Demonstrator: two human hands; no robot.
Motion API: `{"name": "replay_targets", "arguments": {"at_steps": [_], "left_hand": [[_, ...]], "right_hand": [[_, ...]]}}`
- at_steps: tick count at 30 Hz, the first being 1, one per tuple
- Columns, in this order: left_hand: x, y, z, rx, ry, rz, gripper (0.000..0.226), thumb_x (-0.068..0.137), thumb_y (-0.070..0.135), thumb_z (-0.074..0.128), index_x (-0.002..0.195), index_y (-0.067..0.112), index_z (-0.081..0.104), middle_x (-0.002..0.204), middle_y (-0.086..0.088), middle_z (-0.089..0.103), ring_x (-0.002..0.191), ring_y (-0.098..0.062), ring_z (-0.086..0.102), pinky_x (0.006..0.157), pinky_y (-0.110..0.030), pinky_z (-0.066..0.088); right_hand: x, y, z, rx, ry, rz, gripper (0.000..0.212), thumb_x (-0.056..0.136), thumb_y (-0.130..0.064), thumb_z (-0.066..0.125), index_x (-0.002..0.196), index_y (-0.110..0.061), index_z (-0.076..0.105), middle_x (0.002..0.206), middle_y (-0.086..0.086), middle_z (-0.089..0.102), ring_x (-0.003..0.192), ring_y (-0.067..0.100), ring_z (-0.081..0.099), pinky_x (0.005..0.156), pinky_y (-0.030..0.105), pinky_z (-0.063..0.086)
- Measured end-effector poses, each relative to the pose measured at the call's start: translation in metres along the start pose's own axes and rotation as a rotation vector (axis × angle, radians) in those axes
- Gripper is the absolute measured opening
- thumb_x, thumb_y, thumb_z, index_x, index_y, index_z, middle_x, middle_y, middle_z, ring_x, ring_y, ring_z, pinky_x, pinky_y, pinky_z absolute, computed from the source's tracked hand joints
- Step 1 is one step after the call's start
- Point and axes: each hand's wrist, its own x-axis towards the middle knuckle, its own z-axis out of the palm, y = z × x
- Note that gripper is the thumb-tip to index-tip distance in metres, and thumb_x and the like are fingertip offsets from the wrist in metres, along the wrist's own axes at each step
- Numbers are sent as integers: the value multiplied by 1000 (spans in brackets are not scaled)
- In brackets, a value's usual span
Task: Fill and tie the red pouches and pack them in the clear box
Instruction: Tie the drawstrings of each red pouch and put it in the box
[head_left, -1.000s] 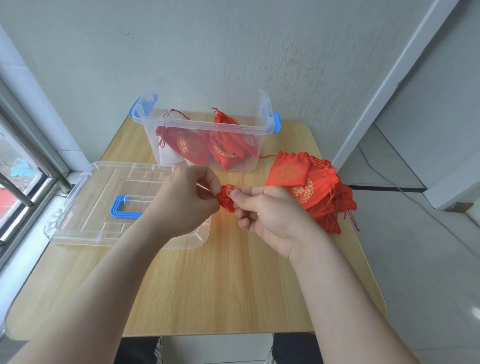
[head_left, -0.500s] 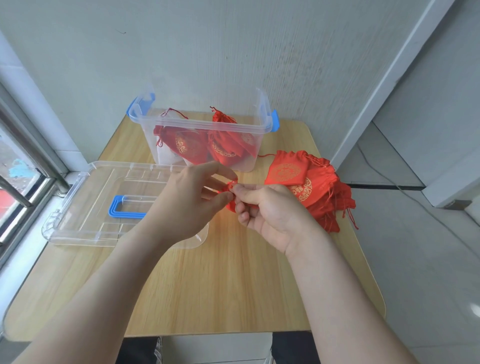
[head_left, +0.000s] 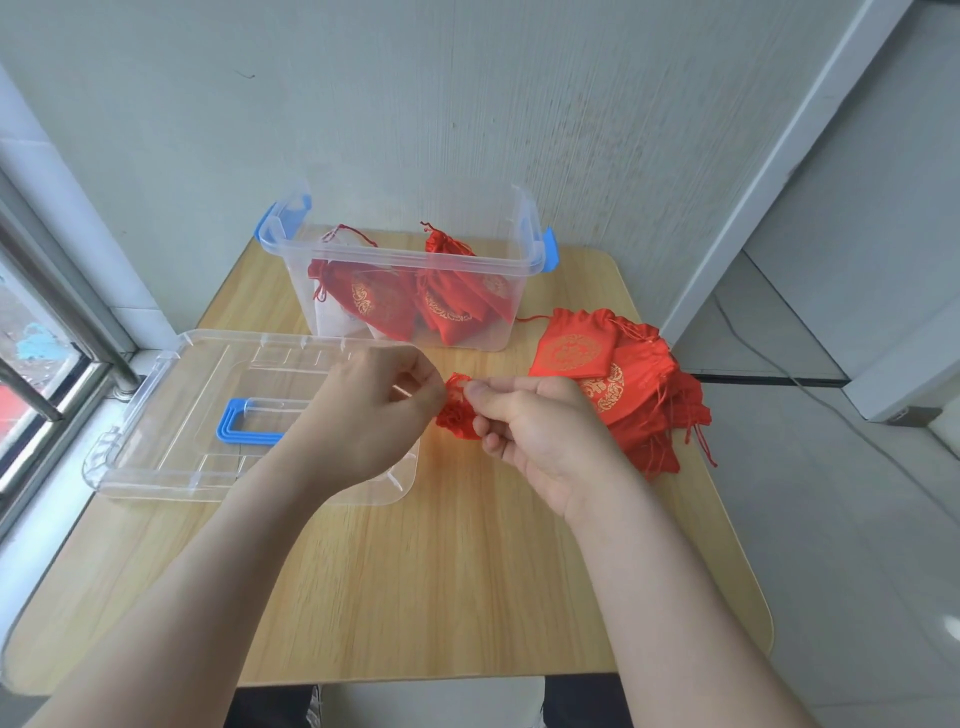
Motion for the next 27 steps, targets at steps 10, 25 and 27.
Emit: {"name": "replay_targets", "arguments": {"at_steps": [10,25,27], "left_hand": [[6,5,1,-335,33,-346,40,108,24,41,85,4,66,71,-5,66,71,-21,71,76,-50,67],[4,-7,13,175,37,-64,37,108,42,52,87,14,63,64,6,57,57,-11,51,55,-27,35],[5,-9,13,210,69,-56,36,107,41,55,84,15,63,59,5,53,55,-14,50,56,-33,37]], "right_hand": [[1,4,4,-94,-4,-46,5,95,-13,78,99,-10,79,79,6,73,71,14,63,71,31,52],[-4,4,3,-260,4,-59,10,100,-17,72,93,-19,79,71,-3,73,65,7,64,68,27,53],[-3,7,1,-435,54,-156,13,101,-22,72,91,-25,80,71,-4,73,68,8,66,70,28,53]]}}
